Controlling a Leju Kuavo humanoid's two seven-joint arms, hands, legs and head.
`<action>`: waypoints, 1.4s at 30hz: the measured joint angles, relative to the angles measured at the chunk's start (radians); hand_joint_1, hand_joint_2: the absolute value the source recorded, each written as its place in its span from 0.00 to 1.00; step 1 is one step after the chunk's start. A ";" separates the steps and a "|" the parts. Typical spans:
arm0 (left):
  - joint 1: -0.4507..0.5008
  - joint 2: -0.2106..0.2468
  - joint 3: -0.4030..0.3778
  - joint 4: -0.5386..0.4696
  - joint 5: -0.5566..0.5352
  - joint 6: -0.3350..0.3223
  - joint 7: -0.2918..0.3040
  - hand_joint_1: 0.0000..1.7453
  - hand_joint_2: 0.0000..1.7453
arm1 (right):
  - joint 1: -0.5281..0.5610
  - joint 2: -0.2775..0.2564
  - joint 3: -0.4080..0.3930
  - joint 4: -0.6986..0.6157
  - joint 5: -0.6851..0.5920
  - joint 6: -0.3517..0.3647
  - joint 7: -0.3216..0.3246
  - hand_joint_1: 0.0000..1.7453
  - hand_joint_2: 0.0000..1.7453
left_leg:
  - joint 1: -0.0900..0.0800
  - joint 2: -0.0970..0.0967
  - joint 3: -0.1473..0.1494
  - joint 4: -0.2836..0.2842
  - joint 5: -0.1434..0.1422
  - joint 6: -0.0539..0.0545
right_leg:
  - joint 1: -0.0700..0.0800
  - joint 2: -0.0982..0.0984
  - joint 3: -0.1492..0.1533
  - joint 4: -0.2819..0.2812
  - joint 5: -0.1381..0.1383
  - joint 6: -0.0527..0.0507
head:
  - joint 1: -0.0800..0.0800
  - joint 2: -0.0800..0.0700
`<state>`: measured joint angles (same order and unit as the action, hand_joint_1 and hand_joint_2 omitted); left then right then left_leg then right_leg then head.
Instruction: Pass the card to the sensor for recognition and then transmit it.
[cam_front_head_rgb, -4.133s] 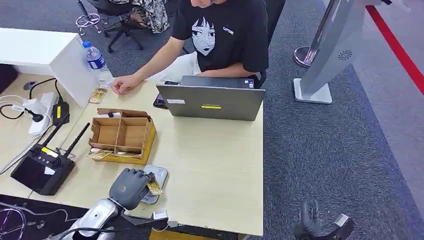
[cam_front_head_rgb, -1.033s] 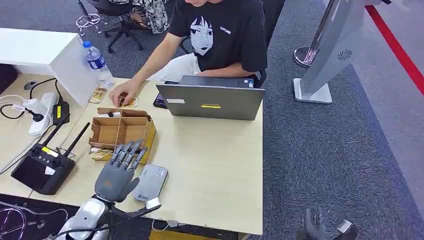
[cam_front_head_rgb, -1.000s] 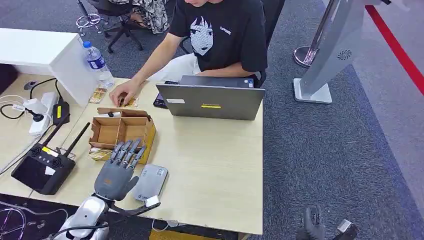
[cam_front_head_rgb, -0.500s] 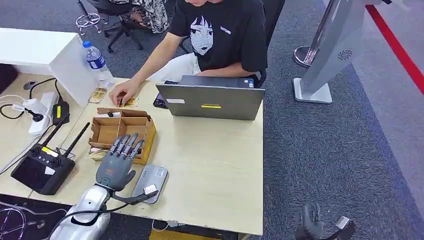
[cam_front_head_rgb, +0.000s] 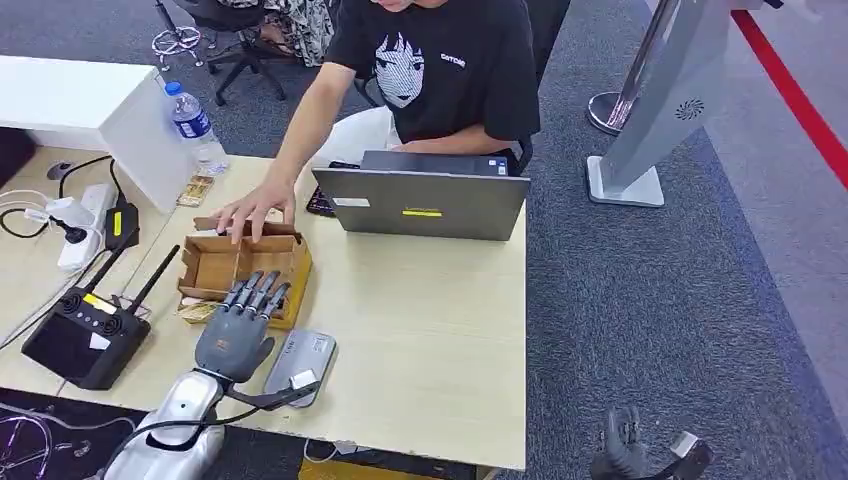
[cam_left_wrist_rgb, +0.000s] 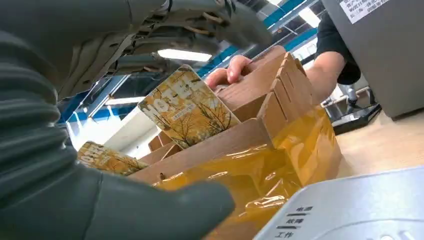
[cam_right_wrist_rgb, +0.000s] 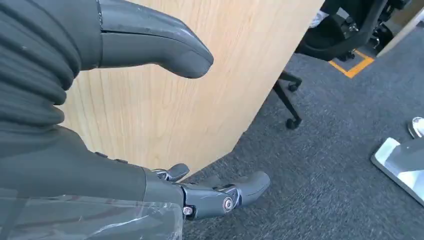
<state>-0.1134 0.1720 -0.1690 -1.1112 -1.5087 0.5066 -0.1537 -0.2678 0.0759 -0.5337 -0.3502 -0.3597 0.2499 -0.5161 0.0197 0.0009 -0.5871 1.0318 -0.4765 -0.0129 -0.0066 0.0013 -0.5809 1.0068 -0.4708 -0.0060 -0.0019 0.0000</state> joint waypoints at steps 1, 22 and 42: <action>0.000 -0.001 0.000 0.000 0.002 0.005 -0.005 1.00 1.00 | 0.000 0.000 0.000 0.000 0.000 0.000 0.000 0.00 1.00 | 0.000 0.000 0.000 0.000 0.000 0.000 | 0.000 0.000 0.000 0.000 0.000 0.000 | 0.000 0.000; 0.046 0.018 0.125 -0.228 0.179 0.067 -0.065 1.00 1.00 | 0.013 0.000 -0.003 0.000 -0.019 0.001 -0.016 0.00 1.00 | 0.000 0.000 0.000 0.000 0.000 0.000 | 0.000 0.000 0.000 0.000 0.000 0.000 | 0.000 0.000; 0.063 0.015 0.144 -0.271 0.198 -0.056 -0.130 0.00 1.00 | 0.013 0.000 -0.005 0.000 -0.018 0.003 -0.016 0.00 1.00 | 0.000 0.000 0.000 0.000 0.000 0.000 | 0.000 0.000 0.000 0.000 0.000 0.000 | 0.000 0.000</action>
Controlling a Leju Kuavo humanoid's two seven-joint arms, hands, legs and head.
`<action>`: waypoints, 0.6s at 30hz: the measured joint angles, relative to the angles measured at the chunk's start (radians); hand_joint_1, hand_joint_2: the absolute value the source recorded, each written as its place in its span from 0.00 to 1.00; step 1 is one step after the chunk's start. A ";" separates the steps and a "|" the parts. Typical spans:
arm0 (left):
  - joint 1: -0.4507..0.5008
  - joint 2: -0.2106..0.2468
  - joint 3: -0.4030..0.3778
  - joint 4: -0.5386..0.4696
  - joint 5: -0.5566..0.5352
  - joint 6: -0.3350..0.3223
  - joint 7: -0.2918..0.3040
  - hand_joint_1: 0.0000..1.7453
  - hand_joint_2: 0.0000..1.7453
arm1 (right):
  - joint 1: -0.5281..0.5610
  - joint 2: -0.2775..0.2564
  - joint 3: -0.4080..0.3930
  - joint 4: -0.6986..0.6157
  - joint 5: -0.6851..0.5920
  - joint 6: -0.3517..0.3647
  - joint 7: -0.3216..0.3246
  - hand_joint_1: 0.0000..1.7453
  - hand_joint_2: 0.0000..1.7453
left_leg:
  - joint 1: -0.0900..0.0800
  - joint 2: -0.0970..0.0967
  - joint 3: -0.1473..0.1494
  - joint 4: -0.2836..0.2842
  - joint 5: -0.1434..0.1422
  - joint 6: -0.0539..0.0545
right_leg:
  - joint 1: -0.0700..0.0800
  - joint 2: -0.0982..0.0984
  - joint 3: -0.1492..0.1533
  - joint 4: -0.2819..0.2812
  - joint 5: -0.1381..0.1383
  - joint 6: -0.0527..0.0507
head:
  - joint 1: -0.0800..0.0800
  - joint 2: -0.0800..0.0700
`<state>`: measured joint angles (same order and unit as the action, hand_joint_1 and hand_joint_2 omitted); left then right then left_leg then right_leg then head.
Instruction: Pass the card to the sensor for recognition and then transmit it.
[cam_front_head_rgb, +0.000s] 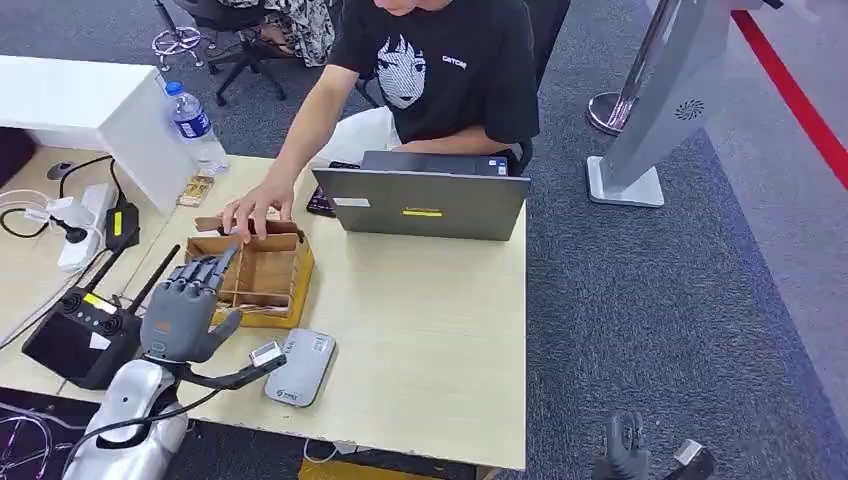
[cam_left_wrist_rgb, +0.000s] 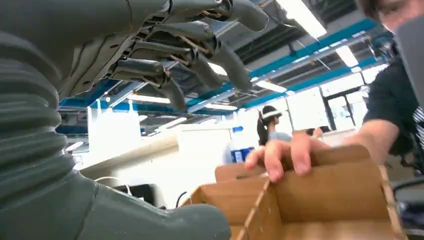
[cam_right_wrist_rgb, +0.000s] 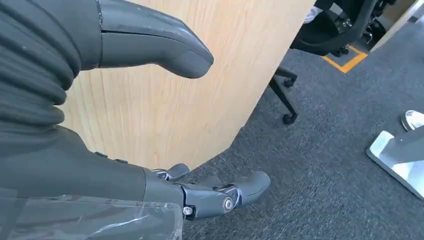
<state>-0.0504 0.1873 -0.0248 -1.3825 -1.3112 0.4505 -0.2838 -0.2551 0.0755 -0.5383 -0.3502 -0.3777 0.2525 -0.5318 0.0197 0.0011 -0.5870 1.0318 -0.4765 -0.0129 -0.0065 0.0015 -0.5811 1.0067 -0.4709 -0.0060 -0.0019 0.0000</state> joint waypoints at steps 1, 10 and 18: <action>0.002 0.000 -0.004 0.000 -0.006 -0.008 0.002 0.00 1.00 | 0.000 0.000 0.000 0.000 0.000 0.000 0.000 0.00 1.00 | 0.000 0.000 0.000 0.000 0.000 0.000 | 0.000 0.000 0.000 0.000 0.000 0.000 | 0.000 0.000; 0.009 0.000 -0.006 0.001 -0.017 -0.016 0.010 0.00 1.00 | 0.000 0.000 0.000 0.000 0.000 0.001 0.000 0.00 1.00 | 0.000 0.000 0.000 0.000 0.000 0.000 | 0.000 0.000 0.000 0.000 0.000 0.000 | 0.000 0.000; 0.009 0.002 -0.018 0.013 -0.043 -0.035 0.038 0.00 1.00 | 0.000 0.000 -0.001 0.000 0.000 0.001 0.000 0.00 1.00 | 0.000 0.000 0.000 0.000 0.000 0.000 | 0.000 0.000 0.000 0.000 0.000 0.000 | 0.000 0.000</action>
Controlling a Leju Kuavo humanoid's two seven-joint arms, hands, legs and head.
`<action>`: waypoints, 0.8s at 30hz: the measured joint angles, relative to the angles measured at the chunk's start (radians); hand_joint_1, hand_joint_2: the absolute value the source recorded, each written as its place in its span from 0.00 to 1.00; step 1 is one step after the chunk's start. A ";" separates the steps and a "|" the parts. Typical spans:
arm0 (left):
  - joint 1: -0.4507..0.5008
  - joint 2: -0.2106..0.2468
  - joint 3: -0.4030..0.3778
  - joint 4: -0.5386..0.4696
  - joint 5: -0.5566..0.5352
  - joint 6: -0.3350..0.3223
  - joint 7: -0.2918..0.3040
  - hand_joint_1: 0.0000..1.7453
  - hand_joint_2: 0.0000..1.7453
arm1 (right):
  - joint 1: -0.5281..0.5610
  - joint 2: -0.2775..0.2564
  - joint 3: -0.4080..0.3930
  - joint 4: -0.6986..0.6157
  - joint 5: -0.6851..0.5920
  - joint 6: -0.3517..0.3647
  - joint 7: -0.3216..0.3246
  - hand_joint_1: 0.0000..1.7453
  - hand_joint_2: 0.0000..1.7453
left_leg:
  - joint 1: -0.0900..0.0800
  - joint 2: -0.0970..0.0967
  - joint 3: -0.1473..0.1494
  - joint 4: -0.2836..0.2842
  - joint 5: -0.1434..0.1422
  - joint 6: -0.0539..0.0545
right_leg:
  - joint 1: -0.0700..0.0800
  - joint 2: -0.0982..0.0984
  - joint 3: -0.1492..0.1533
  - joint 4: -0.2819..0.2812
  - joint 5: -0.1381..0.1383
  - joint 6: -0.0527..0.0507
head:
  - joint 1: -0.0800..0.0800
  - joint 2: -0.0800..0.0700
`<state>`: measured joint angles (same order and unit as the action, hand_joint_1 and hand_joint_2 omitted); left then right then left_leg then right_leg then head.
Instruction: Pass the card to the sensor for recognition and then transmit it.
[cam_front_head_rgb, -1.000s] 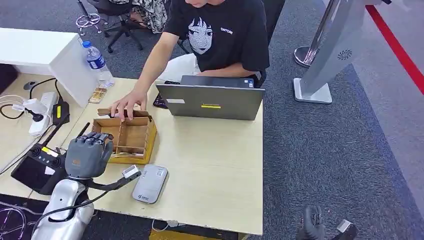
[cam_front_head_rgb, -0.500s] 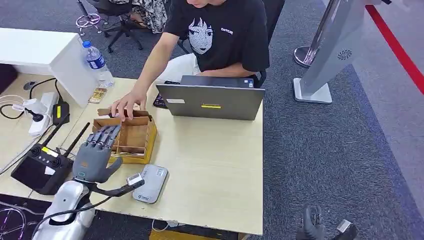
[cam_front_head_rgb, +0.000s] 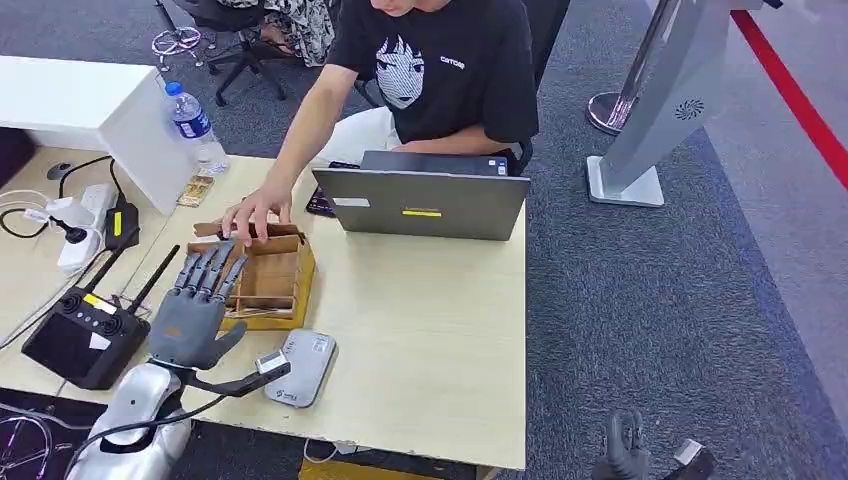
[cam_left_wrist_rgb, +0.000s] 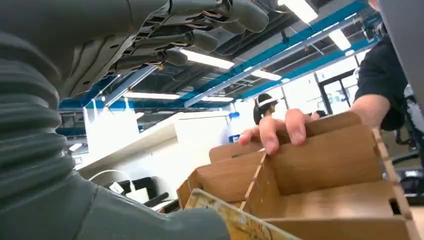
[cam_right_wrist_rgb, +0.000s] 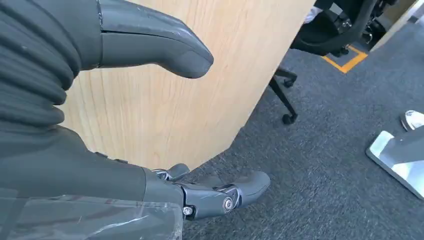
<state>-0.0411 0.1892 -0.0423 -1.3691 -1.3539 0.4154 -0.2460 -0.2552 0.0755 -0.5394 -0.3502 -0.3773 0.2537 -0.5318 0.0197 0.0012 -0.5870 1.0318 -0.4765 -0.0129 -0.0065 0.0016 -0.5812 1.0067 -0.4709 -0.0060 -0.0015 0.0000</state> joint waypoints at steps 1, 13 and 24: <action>0.000 0.001 -0.002 0.003 -0.005 0.000 0.007 0.00 1.00 | 0.000 0.000 0.000 0.000 0.000 0.000 0.000 0.00 1.00 | 0.000 0.000 0.000 0.000 0.000 0.000 | 0.000 0.000 0.000 0.000 0.000 0.000 | 0.000 0.000; -0.030 0.047 -0.003 0.080 -0.003 -0.011 0.034 0.00 1.00 | 0.000 0.000 -0.002 0.000 0.015 0.001 0.002 0.00 1.00 | 0.000 0.000 0.000 0.000 0.000 0.000 | 0.000 0.000 0.000 0.000 0.000 0.000 | 0.000 0.000; -0.060 0.049 -0.003 0.162 -0.004 -0.014 0.032 0.03 1.00 | -0.002 0.000 -0.002 0.000 0.015 0.001 0.005 0.00 1.00 | 0.000 0.000 0.000 0.000 0.000 0.000 | 0.000 0.000 0.000 0.000 0.000 0.000 | 0.000 0.000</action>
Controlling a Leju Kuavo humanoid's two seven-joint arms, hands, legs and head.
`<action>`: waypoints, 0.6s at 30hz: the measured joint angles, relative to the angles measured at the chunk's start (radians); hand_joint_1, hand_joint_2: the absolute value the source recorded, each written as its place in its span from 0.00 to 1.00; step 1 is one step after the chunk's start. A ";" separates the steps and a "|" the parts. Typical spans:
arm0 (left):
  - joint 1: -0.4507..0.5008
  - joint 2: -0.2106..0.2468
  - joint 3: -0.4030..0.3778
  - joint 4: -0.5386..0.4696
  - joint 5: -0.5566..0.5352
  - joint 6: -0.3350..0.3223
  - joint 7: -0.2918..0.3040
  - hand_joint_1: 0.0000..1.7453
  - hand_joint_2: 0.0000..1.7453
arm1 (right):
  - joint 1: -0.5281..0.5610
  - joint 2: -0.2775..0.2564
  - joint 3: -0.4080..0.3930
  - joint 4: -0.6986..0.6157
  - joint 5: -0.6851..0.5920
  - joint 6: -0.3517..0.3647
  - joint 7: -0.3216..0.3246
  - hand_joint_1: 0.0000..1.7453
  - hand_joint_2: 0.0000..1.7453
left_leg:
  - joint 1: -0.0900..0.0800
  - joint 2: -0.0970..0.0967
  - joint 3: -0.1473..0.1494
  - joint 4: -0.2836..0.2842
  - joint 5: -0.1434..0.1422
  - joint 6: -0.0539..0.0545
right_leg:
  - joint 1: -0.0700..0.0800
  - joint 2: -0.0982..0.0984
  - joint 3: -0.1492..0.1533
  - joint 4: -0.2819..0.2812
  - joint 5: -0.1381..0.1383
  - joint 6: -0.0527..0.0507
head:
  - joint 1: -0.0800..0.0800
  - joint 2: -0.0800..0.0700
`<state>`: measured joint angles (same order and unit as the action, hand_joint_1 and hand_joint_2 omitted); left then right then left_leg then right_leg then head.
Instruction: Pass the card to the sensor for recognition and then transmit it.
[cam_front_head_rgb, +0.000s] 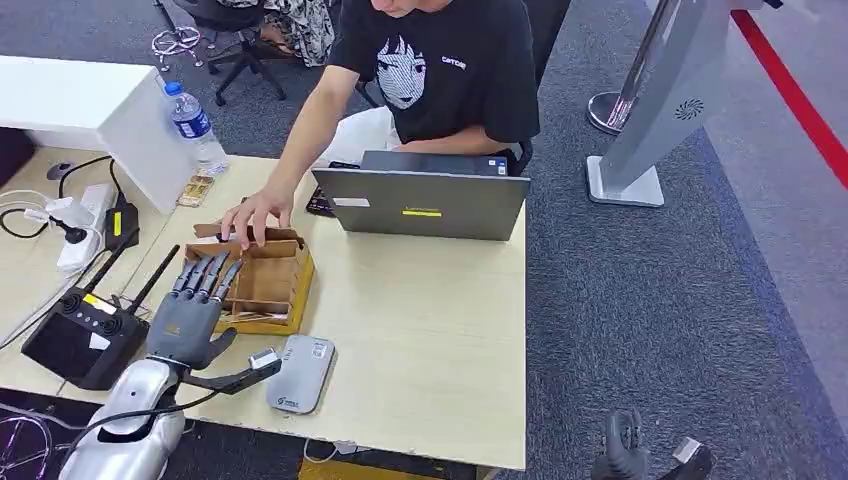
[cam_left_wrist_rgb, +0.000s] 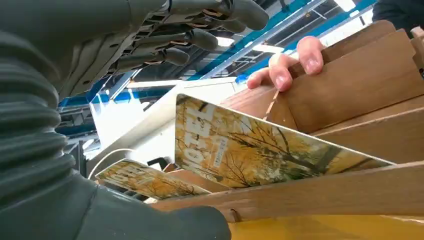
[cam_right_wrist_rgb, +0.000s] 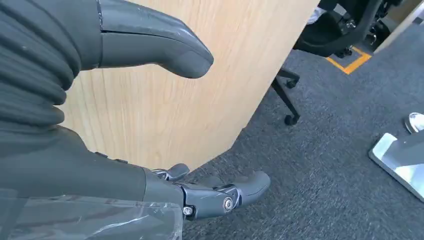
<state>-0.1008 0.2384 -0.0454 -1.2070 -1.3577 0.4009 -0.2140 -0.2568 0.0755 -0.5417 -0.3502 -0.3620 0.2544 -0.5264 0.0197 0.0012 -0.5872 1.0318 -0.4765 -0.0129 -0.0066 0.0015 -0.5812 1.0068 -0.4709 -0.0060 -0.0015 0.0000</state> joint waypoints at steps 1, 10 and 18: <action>-0.001 0.000 0.000 0.003 0.000 0.000 0.000 0.03 1.00 | 0.000 0.000 0.000 0.000 0.000 0.000 0.000 0.00 1.00 | 0.000 0.000 0.000 0.000 0.000 0.000 | 0.000 0.000 0.000 0.000 0.000 0.000 | 0.000 0.000; -0.007 0.000 0.000 0.024 0.000 0.000 -0.001 0.00 1.00 | 0.000 0.000 0.000 0.000 0.000 0.000 0.000 0.00 1.00 | 0.000 0.000 0.000 0.000 0.000 0.000 | 0.000 0.000 0.000 0.000 0.000 0.000 | 0.000 0.000; -0.008 -0.002 0.000 0.035 0.008 -0.005 -0.031 0.00 1.00 | -0.002 0.000 0.000 0.000 0.002 0.000 0.002 0.00 1.00 | 0.000 0.000 0.000 0.000 0.000 0.000 | 0.000 0.000 0.000 0.000 0.000 0.000 | 0.000 0.000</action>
<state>-0.1086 0.2361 -0.0458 -1.1719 -1.3493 0.3964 -0.2445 -0.2585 0.0755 -0.5417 -0.3502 -0.3597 0.2544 -0.5245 0.0197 0.0012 -0.5871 1.0319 -0.4765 -0.0129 -0.0065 0.0016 -0.5812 1.0067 -0.4709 -0.0060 -0.0019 0.0000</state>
